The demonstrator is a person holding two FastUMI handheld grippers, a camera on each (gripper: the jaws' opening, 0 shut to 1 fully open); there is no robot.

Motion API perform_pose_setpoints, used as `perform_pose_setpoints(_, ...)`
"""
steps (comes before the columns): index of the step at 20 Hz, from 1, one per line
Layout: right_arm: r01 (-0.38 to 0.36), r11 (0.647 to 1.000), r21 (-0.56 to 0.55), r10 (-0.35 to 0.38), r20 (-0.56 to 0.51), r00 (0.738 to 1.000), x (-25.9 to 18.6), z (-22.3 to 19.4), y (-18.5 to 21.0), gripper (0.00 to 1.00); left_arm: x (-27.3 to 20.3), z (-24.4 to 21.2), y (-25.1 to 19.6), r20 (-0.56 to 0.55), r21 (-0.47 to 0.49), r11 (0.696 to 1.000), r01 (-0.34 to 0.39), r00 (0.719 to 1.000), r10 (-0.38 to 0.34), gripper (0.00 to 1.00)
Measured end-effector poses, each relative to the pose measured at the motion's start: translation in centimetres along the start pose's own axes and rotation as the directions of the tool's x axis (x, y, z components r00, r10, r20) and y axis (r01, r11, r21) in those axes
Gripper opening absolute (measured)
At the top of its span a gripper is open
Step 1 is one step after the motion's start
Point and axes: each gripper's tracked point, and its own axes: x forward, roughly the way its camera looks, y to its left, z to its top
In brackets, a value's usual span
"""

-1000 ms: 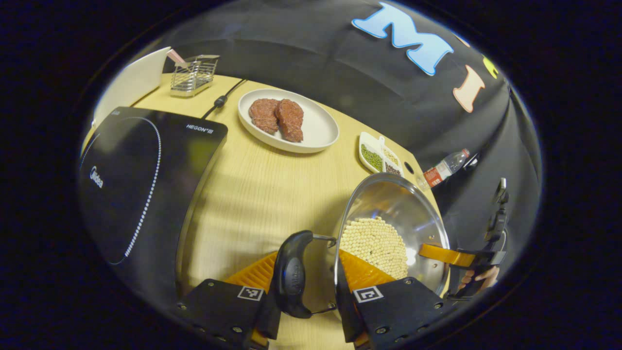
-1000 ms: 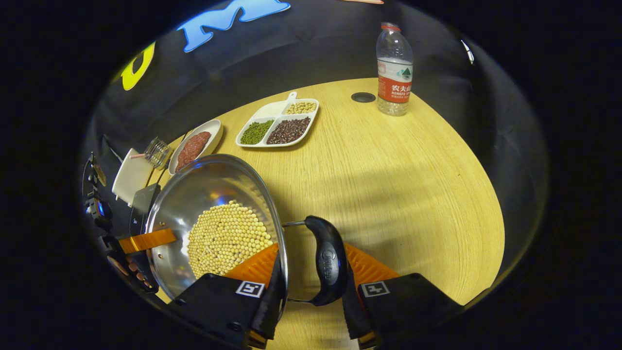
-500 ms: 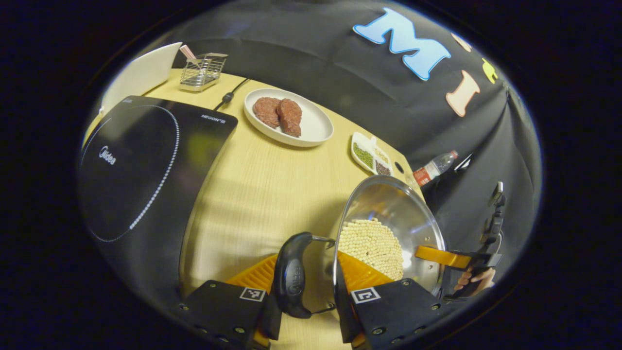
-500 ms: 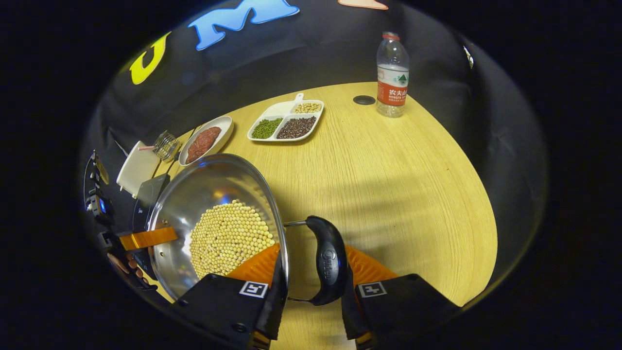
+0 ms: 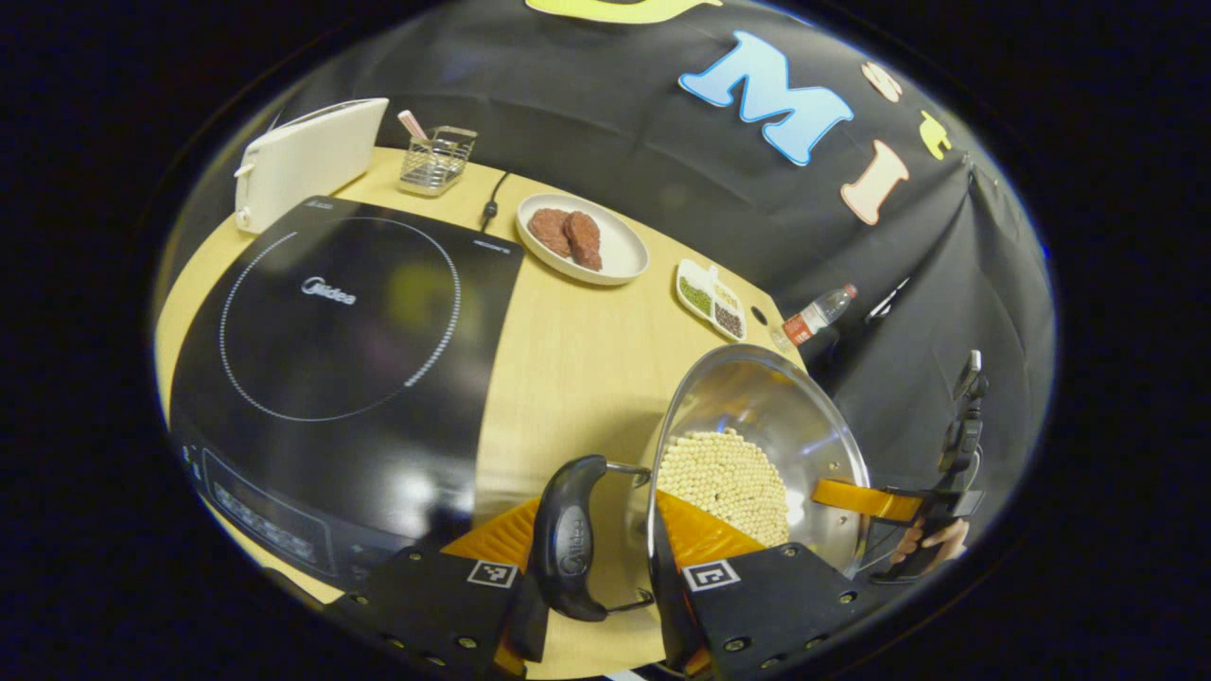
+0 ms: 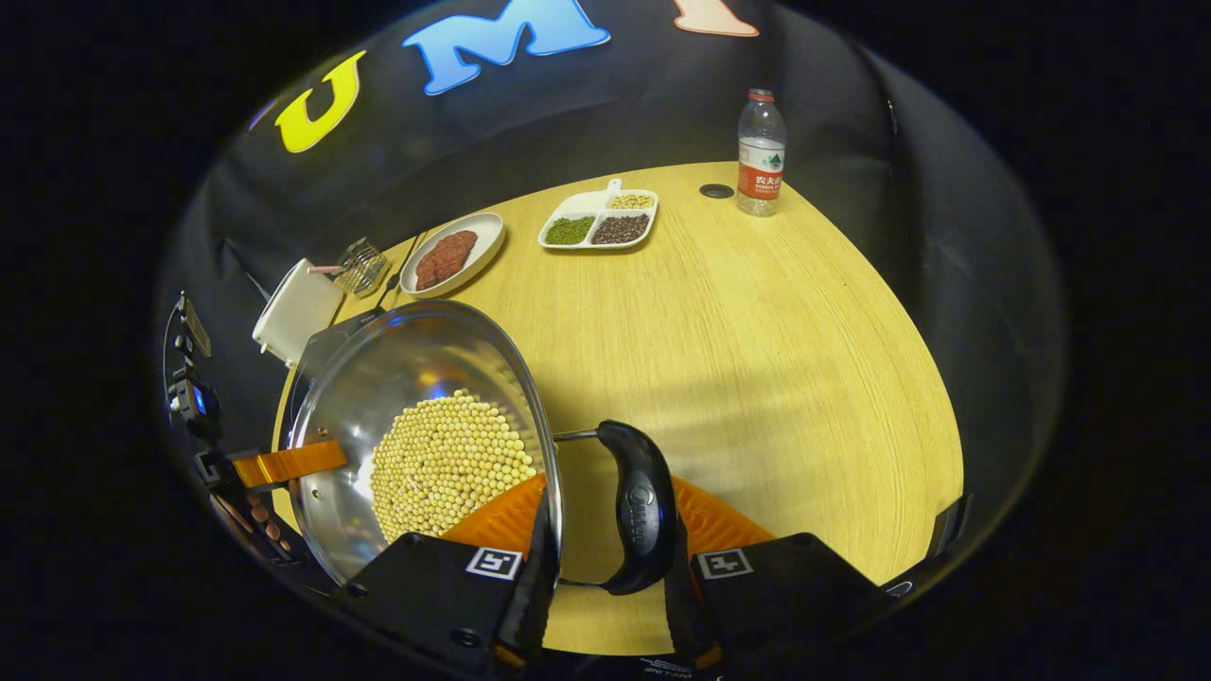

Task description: First push the handle of the pot to place it horizontally, then grasp the pot with both hands and set it on the induction cooktop.

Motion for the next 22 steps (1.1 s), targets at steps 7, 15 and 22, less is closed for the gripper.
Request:
perform_pose_setpoints(7, -0.033, 0.999, 0.034, 0.032, 0.003, 0.999, -1.7, -1.4, 8.1, 0.5, -6.4, 2.6, 5.9, 0.04, 0.019, 1.0, -0.006, 0.999, 0.005, 0.48)
perform_pose_setpoints(15, -0.106, 0.994, -0.034, 0.106, 0.026, 0.994, 0.6, 2.6, 18.0, 0.49, -9.5, 8.5, 14.5, 0.116, -0.053, 0.998, -0.045, 0.992, 0.051, 0.48)
perform_pose_setpoints(22, -0.167, 0.984, -0.058, 0.169, 0.044, 0.985, 4.5, 6.7, 25.5, 0.49, -9.9, 14.6, 21.5, 0.177, -0.087, 0.993, -0.086, 0.979, 0.1, 0.48)
